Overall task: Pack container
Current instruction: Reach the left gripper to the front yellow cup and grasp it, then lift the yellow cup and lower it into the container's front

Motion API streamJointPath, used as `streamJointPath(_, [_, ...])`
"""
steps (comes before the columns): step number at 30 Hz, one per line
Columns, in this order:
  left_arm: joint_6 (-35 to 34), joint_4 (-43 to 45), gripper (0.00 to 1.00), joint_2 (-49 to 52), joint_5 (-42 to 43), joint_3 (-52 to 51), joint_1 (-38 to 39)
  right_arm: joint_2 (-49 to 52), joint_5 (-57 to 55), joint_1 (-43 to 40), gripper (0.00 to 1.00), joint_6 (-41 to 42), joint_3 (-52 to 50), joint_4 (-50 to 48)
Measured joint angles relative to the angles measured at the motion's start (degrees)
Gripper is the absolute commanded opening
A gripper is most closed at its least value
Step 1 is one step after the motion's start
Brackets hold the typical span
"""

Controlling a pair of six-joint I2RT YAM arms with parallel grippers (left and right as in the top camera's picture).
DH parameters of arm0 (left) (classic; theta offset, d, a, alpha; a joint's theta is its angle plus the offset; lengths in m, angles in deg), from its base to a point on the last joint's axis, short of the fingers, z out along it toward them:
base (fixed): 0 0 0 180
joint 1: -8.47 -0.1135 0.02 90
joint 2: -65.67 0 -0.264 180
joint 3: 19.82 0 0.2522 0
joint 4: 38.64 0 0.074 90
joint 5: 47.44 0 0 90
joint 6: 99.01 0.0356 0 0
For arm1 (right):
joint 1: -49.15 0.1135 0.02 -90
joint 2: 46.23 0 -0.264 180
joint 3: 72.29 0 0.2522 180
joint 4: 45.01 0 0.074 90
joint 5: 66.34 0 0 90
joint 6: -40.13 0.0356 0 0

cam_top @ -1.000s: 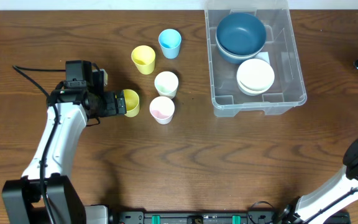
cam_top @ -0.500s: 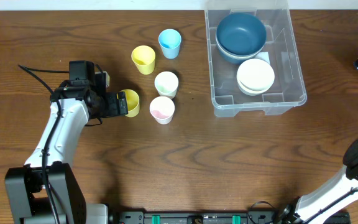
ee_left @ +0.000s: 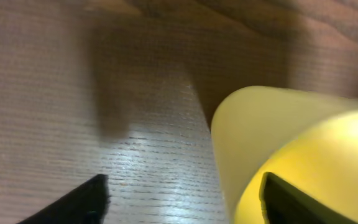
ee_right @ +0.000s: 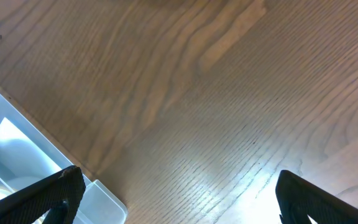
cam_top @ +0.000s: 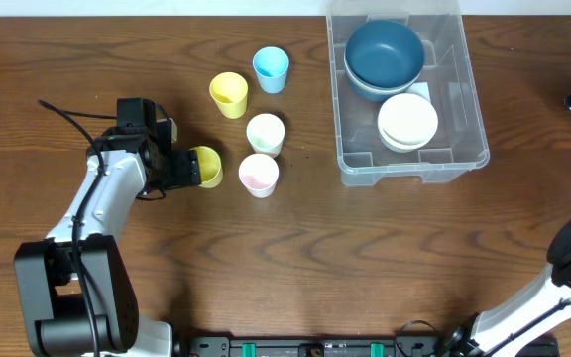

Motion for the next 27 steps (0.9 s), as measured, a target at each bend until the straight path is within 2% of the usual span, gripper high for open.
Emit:
streamJointPath(4, [0.35, 0.00, 0.27, 0.00, 0.04, 0.00, 0.00, 0.00, 0.00, 0.00, 0.99, 0.00, 0.00, 0.00])
streamJointPath(7, [0.15, 0.07, 0.09, 0.00, 0.07, 0.00, -0.02, 0.00, 0.00, 0.00, 0.99, 0.00, 0.00, 0.00])
streamJointPath(8, [0.09, 0.09, 0.06, 0.00, 0.00, 0.00, 0.00, 0.00, 0.00, 0.00, 0.99, 0.00, 0.00, 0.00])
streamJointPath(17, [0.22, -0.44, 0.06, -0.22, 3.76, 2.03, -0.07, 0.00, 0.00, 0.00, 0.99, 0.00, 0.00, 0.00])
streamJointPath(22, [0.22, -4.07, 0.06, -0.85, 7.39, 8.41, -0.07, 0.00, 0.00, 0.00, 0.99, 0.00, 0.00, 0.00])
streamJointPath(27, [0.22, -7.23, 0.06, -6.34, 12.22, 16.92, 0.50, 0.00, 0.02, 0.00, 0.99, 0.00, 0.00, 0.00])
